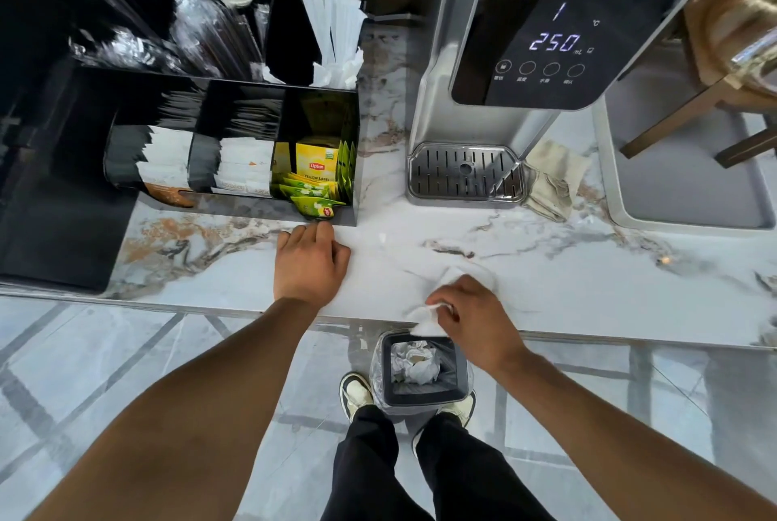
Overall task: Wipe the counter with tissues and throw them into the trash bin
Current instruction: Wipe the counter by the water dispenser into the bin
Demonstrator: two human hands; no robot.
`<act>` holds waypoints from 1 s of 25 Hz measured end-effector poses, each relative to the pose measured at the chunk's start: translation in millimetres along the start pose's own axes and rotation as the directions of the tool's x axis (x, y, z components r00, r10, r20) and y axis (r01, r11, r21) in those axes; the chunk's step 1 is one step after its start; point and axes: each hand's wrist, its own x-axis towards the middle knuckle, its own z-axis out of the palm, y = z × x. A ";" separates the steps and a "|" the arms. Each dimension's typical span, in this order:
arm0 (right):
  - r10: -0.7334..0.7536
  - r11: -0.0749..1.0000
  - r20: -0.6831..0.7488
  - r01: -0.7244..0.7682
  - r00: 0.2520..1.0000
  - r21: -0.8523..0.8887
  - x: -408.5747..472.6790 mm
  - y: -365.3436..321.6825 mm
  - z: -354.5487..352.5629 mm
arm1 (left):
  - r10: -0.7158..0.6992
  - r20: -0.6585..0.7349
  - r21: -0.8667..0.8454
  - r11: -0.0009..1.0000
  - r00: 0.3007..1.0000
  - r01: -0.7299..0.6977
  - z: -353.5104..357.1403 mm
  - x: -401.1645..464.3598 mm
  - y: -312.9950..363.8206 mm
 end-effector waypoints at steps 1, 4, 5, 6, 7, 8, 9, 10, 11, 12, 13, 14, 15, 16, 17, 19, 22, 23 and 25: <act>0.027 0.999 0.029 -0.027 0.999 0.018 -10.1 2.0 1.7 | 0.002 -0.001 -0.004 1.000 1.000 -0.002 0.2 0.1 -0.2; 0.122 0.984 0.100 -0.133 0.988 0.120 -25.6 2.1 -2.0 | 0.001 -0.002 0.008 1.000 1.000 -0.001 0.8 -0.2 -0.4; 0.150 0.971 0.064 -0.159 0.987 0.179 -24.4 1.3 -7.2 | 0.001 0.000 0.014 1.000 1.000 -0.001 0.5 -0.2 -0.1; 0.173 0.957 -0.006 -0.167 0.985 0.235 -19.0 1.5 -14.2 | 0.002 -0.001 0.019 1.000 1.000 -0.002 0.0 0.0 0.6; 0.194 0.949 -0.094 -0.163 0.976 0.270 -8.2 3.9 -22.1 | 0.003 0.001 0.024 1.000 1.000 -0.003 -0.6 -0.1 1.5; 0.215 0.947 -0.177 -0.161 0.961 0.278 6.9 7.9 -30.0 | 0.003 0.004 0.027 1.000 1.000 -0.003 -1.4 0.0 2.1; 0.233 0.952 -0.241 -0.170 0.942 0.255 24.1 12.3 -37.6 | 0.004 0.007 0.029 1.000 1.000 -0.005 -1.6 -0.2 2.7; 0.248 0.959 -0.285 -0.192 0.926 0.209 41.0 16.7 -43.2 | 0.004 0.008 0.031 1.000 1.000 -0.004 -1.7 -0.4 2.9; 0.262 0.962 -0.312 -0.222 0.913 0.158 54.7 21.3 -45.6 | 0.001 0.007 0.031 1.000 1.000 -0.001 -1.7 -0.4 2.5; 0.281 0.959 -0.321 -0.255 0.905 0.121 62.8 25.0 -44.4 | 0.001 0.007 0.032 0.999 1.000 -0.002 -1.4 -0.4 2.2; 0.285 0.959 -0.320 -0.271 0.903 0.087 64.5 27.4 -40.3 | 0.005 0.002 0.031 1.000 1.000 -0.005 -0.5 -0.5 2.1; 0.248 0.968 -0.310 -0.246 0.918 0.047 60.5 27.8 -34.0 | 0.008 -0.006 0.030 1.000 1.000 -0.008 0.2 -0.7 1.7; 0.170 0.985 -0.280 -0.173 0.945 0.012 49.7 25.7 -26.7 | 0.011 -0.013 0.029 1.000 1.000 -0.011 0.8 -0.6 1.5; 0.068 0.998 -0.229 -0.070 0.971 0.002 33.8 23.7 -18.9 | 0.014 -0.014 0.028 1.000 1.000 -0.014 1.0 -0.4 1.2; -0.026 1.000 -0.158 0.028 0.987 0.013 15.1 22.1 -11.4 | 0.014 -0.013 0.027 1.000 1.000 -0.013 0.9 -0.4 1.2; -0.106 0.988 0.005 0.105 0.994 0.114 -18.0 19.4 0.4 | 0.015 -0.015 0.034 0.999 1.000 -0.015 0.9 0.1 1.2; -0.044 0.943 0.119 0.002 0.992 0.332 -17.4 12.0 -3.9 | 0.028 -0.019 0.056 0.998 0.999 -0.027 -0.9 0.1 2.2; -0.028 0.935 0.041 0.012 0.999 0.355 -2.0 10.8 -10.7 | 0.031 -0.023 0.059 0.998 0.999 -0.030 -1.8 0.4 3.2; 0.038 0.960 -0.192 0.017 0.981 0.279 40.0 10.7 -26.7 | 0.029 -0.015 0.056 0.998 0.999 -0.028 -3.0 0.8 4.2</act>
